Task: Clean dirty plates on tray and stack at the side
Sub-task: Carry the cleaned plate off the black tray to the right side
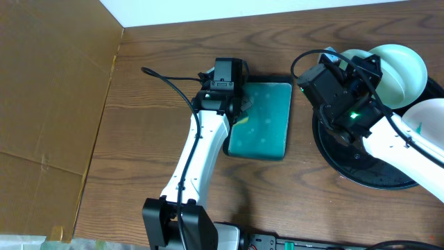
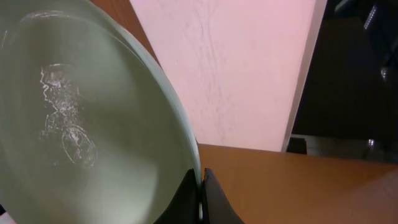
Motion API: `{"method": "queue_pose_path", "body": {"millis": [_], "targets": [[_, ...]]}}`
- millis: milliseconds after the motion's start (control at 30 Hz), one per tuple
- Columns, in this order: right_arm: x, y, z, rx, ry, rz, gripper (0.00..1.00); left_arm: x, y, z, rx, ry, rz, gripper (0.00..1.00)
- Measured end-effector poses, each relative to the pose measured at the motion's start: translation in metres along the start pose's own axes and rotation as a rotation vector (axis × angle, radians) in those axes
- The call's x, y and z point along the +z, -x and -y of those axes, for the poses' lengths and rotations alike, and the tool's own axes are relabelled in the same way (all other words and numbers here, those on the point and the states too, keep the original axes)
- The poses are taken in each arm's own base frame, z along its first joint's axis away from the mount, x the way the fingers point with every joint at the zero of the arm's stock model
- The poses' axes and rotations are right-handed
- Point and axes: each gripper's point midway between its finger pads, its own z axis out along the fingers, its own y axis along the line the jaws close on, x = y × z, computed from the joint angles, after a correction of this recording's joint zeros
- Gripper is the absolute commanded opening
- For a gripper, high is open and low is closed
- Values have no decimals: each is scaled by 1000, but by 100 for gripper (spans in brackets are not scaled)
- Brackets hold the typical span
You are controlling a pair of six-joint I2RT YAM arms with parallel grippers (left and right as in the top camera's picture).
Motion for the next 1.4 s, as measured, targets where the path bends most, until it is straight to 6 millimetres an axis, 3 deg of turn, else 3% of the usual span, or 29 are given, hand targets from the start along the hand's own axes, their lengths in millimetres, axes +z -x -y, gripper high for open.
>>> {"method": "queue_pose_path", "body": {"millis": [67,233,300,367,433,700,900,1133,1400], "targets": [[0,0,-6,-2,33,9,1,0,0,0,0,0,0,7],[-4,-3,-56,-80,312,84,1,0,0,-1,0,3,1,7],[3,4,-51,26,314,102,1,0,0,-1,0,3,1,7],[17,11,-34,192,277,108,1,0,0,-1,0,3,1,7],[35,2,-18,331,272,88,1,0,0,-1,0,3,1,7],[95,-57,1,795,693,116,1,0,0,-1,0,3,1,7],[143,-124,6,1185,930,58,1,0,0,-1,0,3,1,7],[202,-201,-23,1512,996,-138,1,0,0,-1,0,3,1,7],[257,-288,-53,1756,897,-292,1,0,0,-1,0,3,1,7]]}}
